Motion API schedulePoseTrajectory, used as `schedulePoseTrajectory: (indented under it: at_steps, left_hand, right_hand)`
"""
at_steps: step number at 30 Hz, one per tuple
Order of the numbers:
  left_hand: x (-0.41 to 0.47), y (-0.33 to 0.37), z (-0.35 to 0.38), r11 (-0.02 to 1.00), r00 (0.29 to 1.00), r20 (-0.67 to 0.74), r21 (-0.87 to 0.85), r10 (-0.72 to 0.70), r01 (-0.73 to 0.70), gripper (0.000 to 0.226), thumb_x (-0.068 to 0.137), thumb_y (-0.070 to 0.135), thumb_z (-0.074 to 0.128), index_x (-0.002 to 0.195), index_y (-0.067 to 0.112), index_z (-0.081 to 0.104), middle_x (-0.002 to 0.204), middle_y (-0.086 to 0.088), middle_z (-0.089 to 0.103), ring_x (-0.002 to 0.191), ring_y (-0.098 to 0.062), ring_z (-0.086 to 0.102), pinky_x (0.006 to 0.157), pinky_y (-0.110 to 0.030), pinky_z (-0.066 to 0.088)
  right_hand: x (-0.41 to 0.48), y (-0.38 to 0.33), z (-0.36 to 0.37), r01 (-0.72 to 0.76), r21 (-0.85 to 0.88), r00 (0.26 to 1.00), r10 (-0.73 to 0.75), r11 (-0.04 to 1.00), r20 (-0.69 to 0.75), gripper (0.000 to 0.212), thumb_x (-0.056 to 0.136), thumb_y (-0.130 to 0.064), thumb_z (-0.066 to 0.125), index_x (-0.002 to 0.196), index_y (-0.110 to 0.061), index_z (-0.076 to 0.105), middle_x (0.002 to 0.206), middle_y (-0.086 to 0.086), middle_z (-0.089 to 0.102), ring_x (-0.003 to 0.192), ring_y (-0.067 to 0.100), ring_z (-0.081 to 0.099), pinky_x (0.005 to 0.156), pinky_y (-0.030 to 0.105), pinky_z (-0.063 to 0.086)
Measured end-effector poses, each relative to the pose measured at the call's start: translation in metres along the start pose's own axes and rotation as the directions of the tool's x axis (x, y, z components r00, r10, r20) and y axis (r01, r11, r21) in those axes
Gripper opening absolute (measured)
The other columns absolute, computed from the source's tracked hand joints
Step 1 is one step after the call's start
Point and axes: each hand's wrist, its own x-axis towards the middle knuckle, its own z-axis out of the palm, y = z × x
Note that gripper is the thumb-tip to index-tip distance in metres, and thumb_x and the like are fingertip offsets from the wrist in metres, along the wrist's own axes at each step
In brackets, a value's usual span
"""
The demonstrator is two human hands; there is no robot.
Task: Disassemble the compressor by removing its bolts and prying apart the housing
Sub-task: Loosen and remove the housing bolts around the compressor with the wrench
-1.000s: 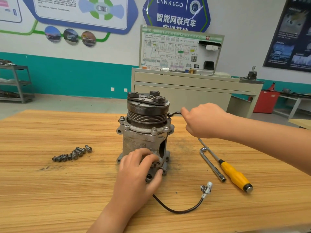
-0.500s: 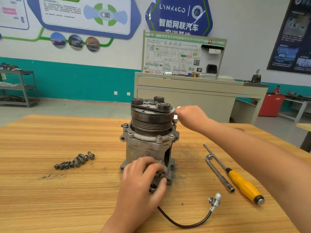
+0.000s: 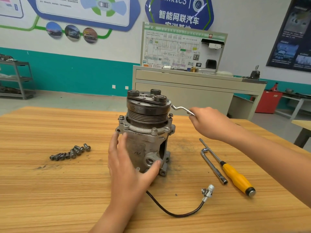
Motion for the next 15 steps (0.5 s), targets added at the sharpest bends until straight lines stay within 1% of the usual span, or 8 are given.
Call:
schedulePoseTrajectory:
  at_steps: [1, 2, 3, 5, 8, 11, 13, 15]
  left_hand:
    - [0.001, 0.004, 0.003, 0.992, 0.992, 0.040, -0.043, -0.117, 0.119, 0.108, 0.060, 0.050, 0.075, 0.147, 0.025, 0.016, 0.153, 0.009, 0.012, 0.140, -0.003, 0.009, 0.114, -0.047, 0.023]
    - [0.002, 0.007, 0.007, 0.979, 0.979, 0.074, -0.063, -0.191, 0.196, 0.117, 0.057, 0.047, 0.078, 0.149, 0.024, 0.008, 0.156, 0.007, 0.010, 0.142, -0.007, 0.009, 0.115, -0.047, 0.020]
    - [0.003, 0.010, 0.010, 0.971, 0.970, 0.091, -0.066, -0.225, 0.231, 0.122, 0.056, 0.046, 0.080, 0.149, 0.023, 0.004, 0.156, 0.005, 0.012, 0.143, -0.011, 0.011, 0.115, -0.047, 0.019]
    - [0.006, 0.013, 0.014, 0.969, 0.965, 0.093, -0.021, -0.245, 0.248, 0.124, 0.056, 0.048, 0.078, 0.150, 0.021, 0.002, 0.156, 0.002, 0.016, 0.143, -0.015, 0.015, 0.115, -0.049, 0.016]
    - [0.010, 0.012, 0.015, 0.967, 0.960, 0.120, 0.072, -0.252, 0.245, 0.121, 0.056, 0.055, 0.071, 0.149, 0.019, 0.002, 0.155, 0.000, 0.018, 0.142, -0.018, 0.017, 0.115, -0.050, 0.011]
    - [0.013, 0.012, 0.014, 0.970, 0.962, 0.143, 0.111, -0.231, 0.216, 0.117, 0.056, 0.054, 0.070, 0.147, 0.014, 0.008, 0.153, -0.002, 0.023, 0.141, -0.020, 0.021, 0.112, -0.053, 0.015]
    - [0.017, 0.007, 0.011, 0.972, 0.959, 0.175, 0.120, -0.221, 0.202, 0.114, 0.055, 0.053, 0.071, 0.145, 0.013, 0.013, 0.150, -0.002, 0.028, 0.139, -0.021, 0.026, 0.111, -0.053, 0.020]
    - [0.024, -0.001, 0.004, 0.981, 0.953, 0.233, 0.043, -0.194, 0.190, 0.110, 0.053, 0.053, 0.072, 0.143, 0.018, 0.018, 0.145, 0.001, 0.035, 0.134, -0.020, 0.035, 0.109, -0.050, 0.028]
  right_hand:
    - [-0.003, -0.002, 0.000, -0.017, -0.036, 1.000, 0.017, 0.999, 0.019, 0.023, 0.099, -0.023, 0.032, 0.103, -0.014, 0.052, 0.068, -0.002, 0.045, 0.061, 0.016, 0.046, 0.049, 0.028, 0.029]
    - [-0.006, -0.004, 0.000, -0.027, -0.080, 0.999, 0.029, 0.996, 0.024, 0.022, 0.099, -0.021, 0.032, 0.103, -0.015, 0.053, 0.069, -0.002, 0.045, 0.065, 0.018, 0.047, 0.051, 0.028, 0.031]
    - [-0.008, -0.007, -0.001, -0.030, -0.125, 0.999, 0.033, 0.992, 0.024, 0.020, 0.098, -0.018, 0.034, 0.104, -0.015, 0.053, 0.071, -0.001, 0.045, 0.068, 0.019, 0.047, 0.055, 0.029, 0.034]
    - [-0.009, -0.012, -0.001, -0.026, -0.187, 0.999, 0.033, 0.982, 0.036, 0.020, 0.097, -0.013, 0.036, 0.110, -0.016, 0.052, 0.072, 0.000, 0.043, 0.070, 0.020, 0.046, 0.057, 0.030, 0.037]
    - [-0.010, -0.021, -0.007, 0.031, -0.301, 0.998, -0.015, 0.953, 0.055, 0.021, 0.094, -0.007, 0.039, 0.112, -0.013, 0.048, 0.061, -0.002, 0.033, 0.057, 0.017, 0.039, 0.047, 0.026, 0.029]
    - [-0.010, -0.033, -0.020, 0.104, -0.440, 0.993, -0.066, 0.892, 0.101, 0.013, 0.089, 0.000, 0.042, 0.095, -0.010, 0.045, 0.058, 0.000, 0.029, 0.047, 0.015, 0.026, 0.040, 0.025, 0.020]
    - [-0.010, -0.038, -0.028, 0.133, -0.486, 0.987, -0.068, 0.864, 0.148, 0.014, 0.088, 0.003, 0.041, 0.085, -0.011, 0.039, 0.058, 0.001, 0.031, 0.047, 0.015, 0.026, 0.040, 0.026, 0.021]
    - [-0.010, -0.038, -0.034, 0.150, -0.511, 0.981, -0.061, 0.846, 0.186, 0.013, 0.089, 0.002, 0.040, 0.085, -0.011, 0.038, 0.060, 0.001, 0.033, 0.048, 0.015, 0.029, 0.042, 0.027, 0.024]
